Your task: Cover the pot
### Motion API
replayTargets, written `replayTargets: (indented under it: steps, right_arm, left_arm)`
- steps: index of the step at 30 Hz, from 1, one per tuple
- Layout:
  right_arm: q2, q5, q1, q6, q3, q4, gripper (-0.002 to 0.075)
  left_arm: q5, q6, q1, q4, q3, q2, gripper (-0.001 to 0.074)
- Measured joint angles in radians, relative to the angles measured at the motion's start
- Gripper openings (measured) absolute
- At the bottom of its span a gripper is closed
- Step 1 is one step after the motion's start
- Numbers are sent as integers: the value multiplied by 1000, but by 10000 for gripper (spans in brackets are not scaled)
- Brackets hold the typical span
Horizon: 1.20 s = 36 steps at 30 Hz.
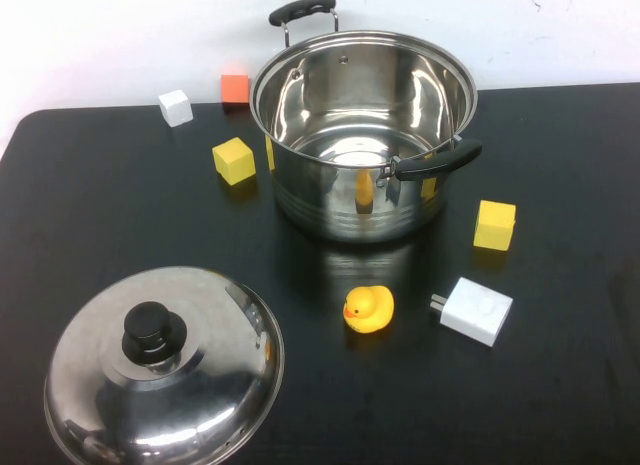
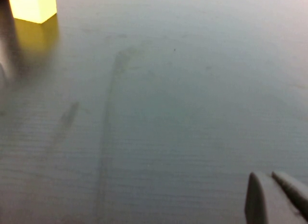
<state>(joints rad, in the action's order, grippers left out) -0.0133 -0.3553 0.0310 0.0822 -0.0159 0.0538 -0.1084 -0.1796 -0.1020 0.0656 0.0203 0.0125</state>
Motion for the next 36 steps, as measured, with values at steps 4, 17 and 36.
replayTargets:
  steps: [4,17,36]
  right_arm:
    - [0,0,0,0,0,1,-2]
    - [0,0,0,0,0,1,-2]
    - [0,0,0,0,0,1,-2]
  left_arm:
    - [-274,0,0,0,0,0,-2]
    - [-171,-6,0,-14,-49,2,-2]
    - [-402,-350,0,-523,-161,-702,160]
